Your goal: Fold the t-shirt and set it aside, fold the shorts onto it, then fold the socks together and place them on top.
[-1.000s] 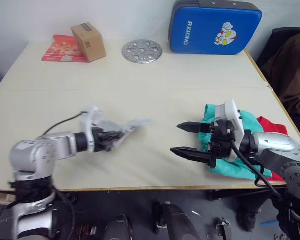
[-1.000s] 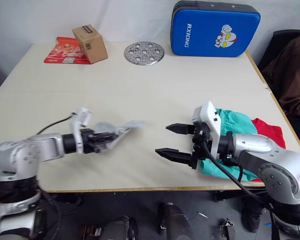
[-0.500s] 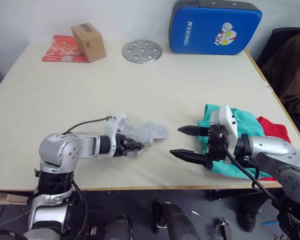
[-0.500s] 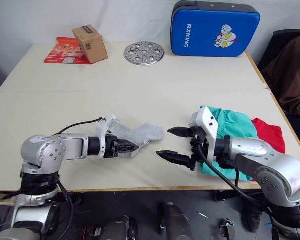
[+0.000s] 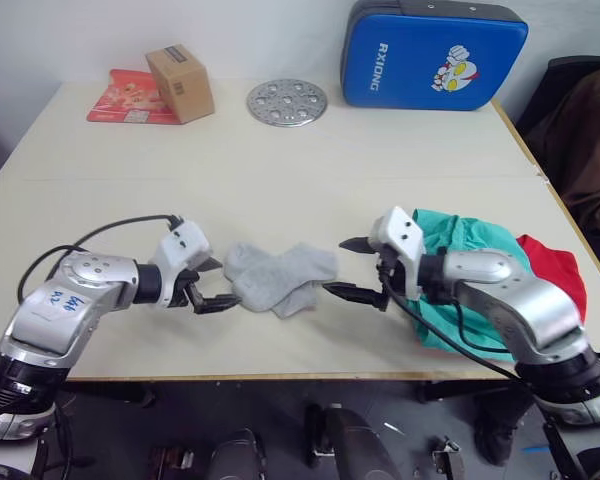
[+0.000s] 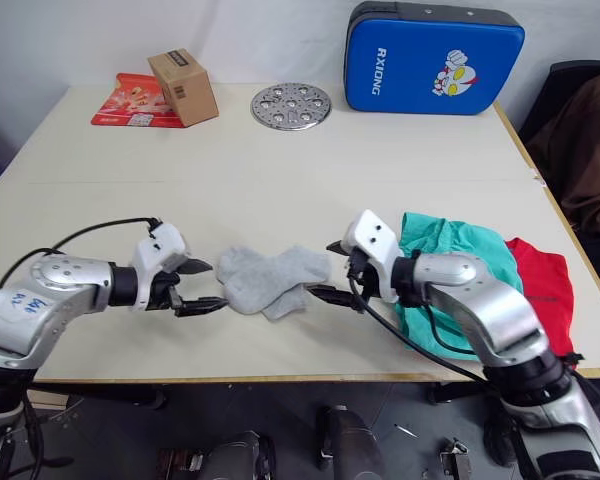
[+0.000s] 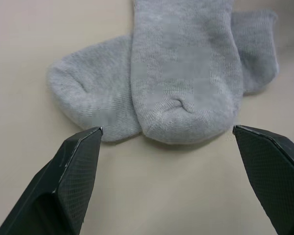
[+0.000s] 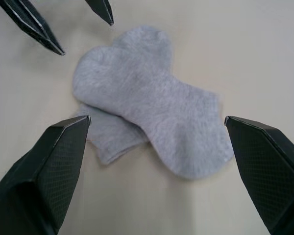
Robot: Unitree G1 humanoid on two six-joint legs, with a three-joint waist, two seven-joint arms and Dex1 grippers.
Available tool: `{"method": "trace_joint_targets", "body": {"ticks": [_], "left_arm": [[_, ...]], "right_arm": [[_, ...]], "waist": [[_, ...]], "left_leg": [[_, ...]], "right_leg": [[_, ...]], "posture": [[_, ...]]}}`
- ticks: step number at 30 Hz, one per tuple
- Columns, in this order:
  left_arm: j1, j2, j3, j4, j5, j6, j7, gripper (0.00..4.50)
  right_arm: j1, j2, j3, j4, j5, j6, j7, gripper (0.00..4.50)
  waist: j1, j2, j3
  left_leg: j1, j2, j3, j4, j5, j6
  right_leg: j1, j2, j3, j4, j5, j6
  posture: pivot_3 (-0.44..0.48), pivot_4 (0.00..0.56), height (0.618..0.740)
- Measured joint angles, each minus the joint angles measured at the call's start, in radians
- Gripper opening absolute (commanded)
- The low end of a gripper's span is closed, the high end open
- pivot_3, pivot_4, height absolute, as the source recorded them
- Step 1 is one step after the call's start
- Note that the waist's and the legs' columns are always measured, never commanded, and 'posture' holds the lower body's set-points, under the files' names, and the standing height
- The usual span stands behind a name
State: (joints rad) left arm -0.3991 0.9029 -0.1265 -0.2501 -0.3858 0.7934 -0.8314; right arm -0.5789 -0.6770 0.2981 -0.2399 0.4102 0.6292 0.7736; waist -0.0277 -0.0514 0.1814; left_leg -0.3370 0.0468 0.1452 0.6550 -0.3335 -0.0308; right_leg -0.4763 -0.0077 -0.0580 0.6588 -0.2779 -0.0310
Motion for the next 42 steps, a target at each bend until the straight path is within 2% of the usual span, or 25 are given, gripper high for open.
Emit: {"method": "trace_joint_targets", "body": {"ticks": [1,3,6,16,17,18,26,31,34,39,42], "left_arm": [[-0.001,-0.019,-0.012,0.013,0.010,-0.010,0.001,4.47],[-0.002,-0.059,-0.037,0.028,0.029,-0.019,0.004,4.07],[-0.013,-0.076,-0.052,0.029,0.050,-0.018,0.005,3.22],[-0.014,-0.097,-0.046,0.048,0.068,-0.019,0.003,0.00],[-0.013,-0.101,-0.040,0.044,0.062,-0.005,0.003,0.00],[-0.009,-0.104,-0.038,0.035,0.056,0.008,0.002,0.00],[0.002,-0.130,0.060,-0.022,-0.085,0.161,-0.014,0.00],[-0.014,-0.098,0.075,-0.024,-0.094,0.148,-0.035,0.00],[-0.011,-0.092,0.075,-0.024,-0.087,0.113,-0.054,0.54],[-0.011,-0.091,0.043,-0.024,-0.060,0.031,-0.088,2.07],[-0.012,-0.092,-0.028,-0.021,0.000,-0.042,-0.094,2.07]], "right_arm": [[-0.018,0.006,0.028,0.045,-0.046,-0.031,0.007,4.50],[-0.047,0.043,0.058,0.137,-0.113,-0.074,0.013,4.50],[-0.076,0.101,0.082,0.225,-0.170,-0.105,0.020,3.89],[-0.078,0.131,0.087,0.287,-0.237,-0.125,0.046,0.44],[-0.078,0.131,0.085,0.286,-0.242,-0.125,0.049,0.07],[-0.078,0.130,0.084,0.285,-0.246,-0.125,0.051,0.01],[-0.080,0.121,0.037,0.257,-0.254,-0.126,0.070,0.01],[-0.080,0.120,0.029,0.245,-0.258,-0.127,0.084,0.01],[-0.079,0.120,0.029,0.245,-0.276,-0.137,0.088,0.00],[-0.077,0.125,0.029,0.245,-0.292,-0.152,0.088,0.00],[-0.077,0.137,0.029,0.245,-0.295,-0.153,0.088,0.00]], "waist": [[0.000,0.000,0.000],[-0.001,0.000,0.000],[-0.002,0.000,0.000],[-0.004,0.000,0.000],[-0.003,0.000,0.000],[-0.003,0.000,0.000],[-0.004,0.000,0.000],[-0.006,0.000,0.000],[-0.005,0.000,0.000],[-0.005,0.000,0.000],[-0.005,0.000,0.000]], "left_leg": [[0.000,0.000,0.000,0.001,0.000,0.000],[-0.001,0.000,0.000,0.002,-0.001,0.001],[0.000,0.000,0.000,0.003,-0.001,0.001],[0.001,0.000,0.001,0.003,-0.001,0.001],[0.001,0.000,0.001,0.003,-0.001,0.001],[0.001,0.000,0.001,0.003,-0.001,0.001],[0.000,0.001,0.000,0.004,-0.001,0.001],[0.000,0.001,0.000,0.004,-0.001,0.001],[0.000,0.001,0.000,0.004,-0.001,0.001],[0.000,0.001,0.000,0.004,-0.001,0.000],[0.000,0.000,0.001,0.004,-0.001,0.001]], "right_leg": [[0.000,0.000,0.000,0.000,0.000,0.000],[0.000,0.000,0.000,0.001,0.000,0.000],[0.000,0.000,0.000,0.002,0.000,0.000],[0.000,0.000,0.000,0.003,0.000,0.000],[0.000,0.000,0.000,0.003,0.000,0.000],[0.000,0.000,0.000,0.003,0.000,0.000],[0.000,0.000,0.000,0.003,0.000,0.000],[0.000,0.000,0.000,0.003,0.000,0.000],[0.000,0.000,0.000,0.003,0.000,0.000],[0.000,0.000,0.000,0.003,0.000,0.000],[0.000,0.000,0.001,0.004,0.000,0.000]], "posture": [[0.000,0.150,0.740],[0.000,0.150,0.740],[0.000,0.150,0.740],[0.000,0.150,0.740],[0.000,0.150,0.740],[0.000,0.150,0.740],[0.000,0.150,0.740],[0.000,0.150,0.740],[0.000,0.150,0.740],[0.000,0.150,0.740],[0.000,0.150,0.740]]}}
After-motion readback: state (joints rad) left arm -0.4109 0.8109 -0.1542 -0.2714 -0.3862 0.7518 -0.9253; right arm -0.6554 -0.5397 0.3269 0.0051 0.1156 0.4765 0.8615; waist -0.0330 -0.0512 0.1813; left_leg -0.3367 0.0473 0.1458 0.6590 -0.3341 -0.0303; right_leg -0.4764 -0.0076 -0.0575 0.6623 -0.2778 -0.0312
